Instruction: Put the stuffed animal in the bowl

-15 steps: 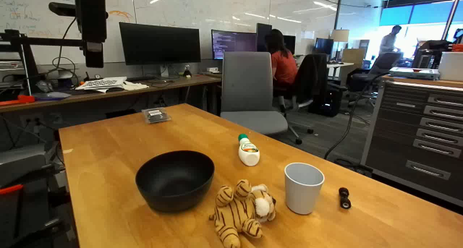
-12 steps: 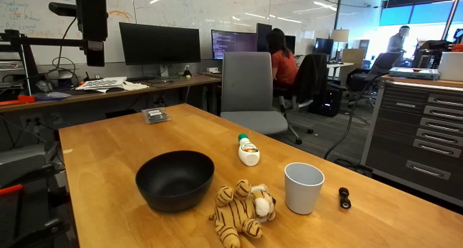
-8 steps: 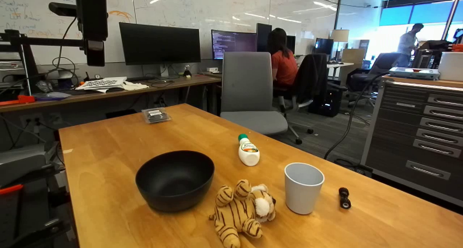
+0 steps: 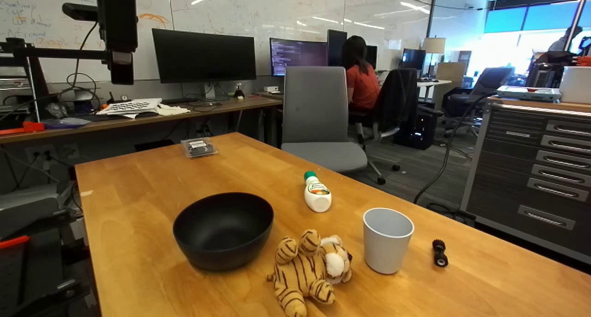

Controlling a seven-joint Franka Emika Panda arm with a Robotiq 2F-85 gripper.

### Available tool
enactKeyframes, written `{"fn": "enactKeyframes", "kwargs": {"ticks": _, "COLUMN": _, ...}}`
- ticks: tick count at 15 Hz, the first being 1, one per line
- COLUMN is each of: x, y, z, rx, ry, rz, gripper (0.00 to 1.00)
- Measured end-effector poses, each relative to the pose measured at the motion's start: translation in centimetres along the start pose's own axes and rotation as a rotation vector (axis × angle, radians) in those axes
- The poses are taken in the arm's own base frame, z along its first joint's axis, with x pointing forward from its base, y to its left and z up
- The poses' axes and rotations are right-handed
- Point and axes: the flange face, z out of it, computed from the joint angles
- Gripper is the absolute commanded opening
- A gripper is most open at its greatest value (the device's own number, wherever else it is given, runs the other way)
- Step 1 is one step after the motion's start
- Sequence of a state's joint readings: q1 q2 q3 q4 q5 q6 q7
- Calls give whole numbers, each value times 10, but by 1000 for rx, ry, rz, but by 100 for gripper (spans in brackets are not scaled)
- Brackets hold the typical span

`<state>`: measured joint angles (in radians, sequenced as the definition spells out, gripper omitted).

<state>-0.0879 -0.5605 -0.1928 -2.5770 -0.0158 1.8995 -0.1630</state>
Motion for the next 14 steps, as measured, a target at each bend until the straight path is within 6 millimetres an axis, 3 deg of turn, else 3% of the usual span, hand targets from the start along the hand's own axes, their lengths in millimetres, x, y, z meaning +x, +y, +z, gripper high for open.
{"fn": "enactKeyframes", "kwargs": {"ticks": 9, "x": 1, "y": 0, "z": 1, "rx": -2, "ry": 9, "rz": 3, "gripper": 100}}
{"fn": "enactKeyframes", "kwargs": {"ticks": 14, "x": 26, "y": 1, "z": -4, "rx": -37, "ry": 165, "rz": 76, "gripper": 100}}
